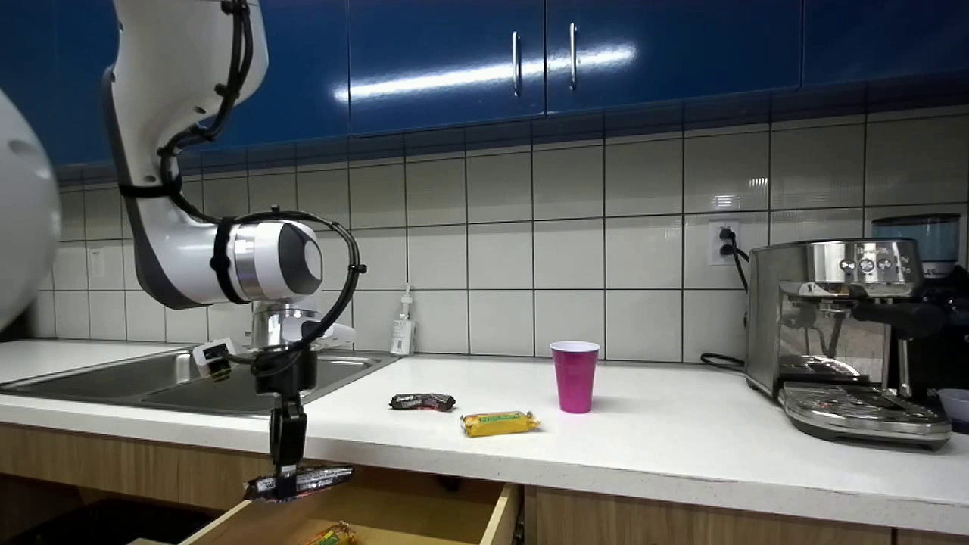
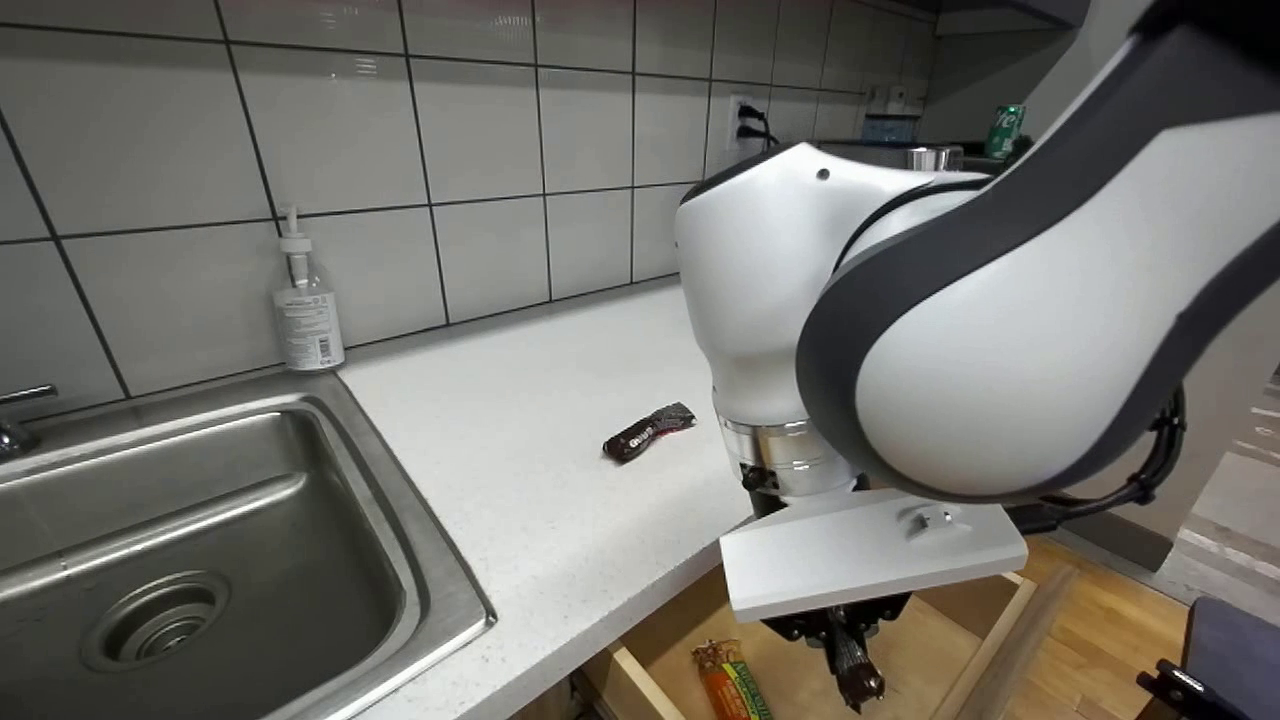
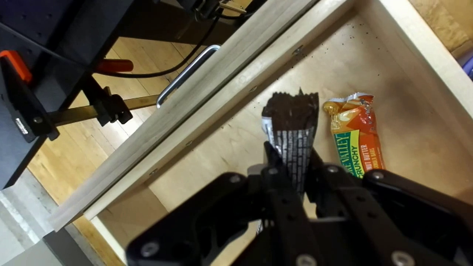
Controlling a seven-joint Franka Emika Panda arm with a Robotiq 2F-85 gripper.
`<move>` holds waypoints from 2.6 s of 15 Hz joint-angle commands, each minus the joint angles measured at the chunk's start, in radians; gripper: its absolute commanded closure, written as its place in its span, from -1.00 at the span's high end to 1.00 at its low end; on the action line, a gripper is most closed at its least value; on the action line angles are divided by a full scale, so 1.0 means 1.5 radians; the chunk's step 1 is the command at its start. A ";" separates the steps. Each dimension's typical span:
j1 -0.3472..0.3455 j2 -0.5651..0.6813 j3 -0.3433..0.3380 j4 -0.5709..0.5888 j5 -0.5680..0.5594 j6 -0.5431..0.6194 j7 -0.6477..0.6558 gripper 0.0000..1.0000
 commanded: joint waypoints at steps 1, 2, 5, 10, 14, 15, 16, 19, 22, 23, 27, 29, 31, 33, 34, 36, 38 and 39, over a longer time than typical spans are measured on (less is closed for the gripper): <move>0.004 0.044 -0.005 0.039 -0.021 0.001 -0.014 -0.91; 0.005 0.054 -0.007 0.045 -0.023 0.002 -0.013 -0.91; 0.003 0.075 -0.016 0.058 -0.022 0.005 -0.016 -0.91; 0.005 0.099 -0.038 0.068 -0.033 0.013 -0.014 -0.91; 0.004 0.107 -0.048 0.060 -0.034 0.025 -0.019 -0.91; 0.003 0.107 -0.051 0.056 -0.033 0.030 -0.019 -0.91; 0.002 0.107 -0.053 0.052 -0.032 0.033 -0.019 -0.91; -0.001 0.107 -0.060 0.044 -0.029 0.042 -0.020 -0.91; -0.002 0.103 -0.066 0.037 -0.027 0.051 -0.022 0.01; -0.002 0.100 -0.067 0.034 -0.026 0.053 -0.023 0.14; -0.002 0.074 -0.068 0.021 -0.022 0.062 -0.023 0.75; -0.003 0.051 -0.067 0.014 -0.019 0.065 -0.023 0.99; -0.006 0.022 -0.064 0.009 -0.013 0.065 -0.026 1.00; -0.009 -0.006 -0.062 0.009 -0.014 0.057 -0.027 1.00; -0.012 -0.020 -0.060 0.009 -0.011 0.054 -0.031 1.00; -0.015 -0.045 -0.059 0.012 -0.018 0.045 -0.030 1.00; -0.021 -0.065 -0.054 0.017 -0.008 0.039 -0.041 1.00; -0.023 -0.071 -0.052 0.023 -0.005 0.036 -0.046 1.00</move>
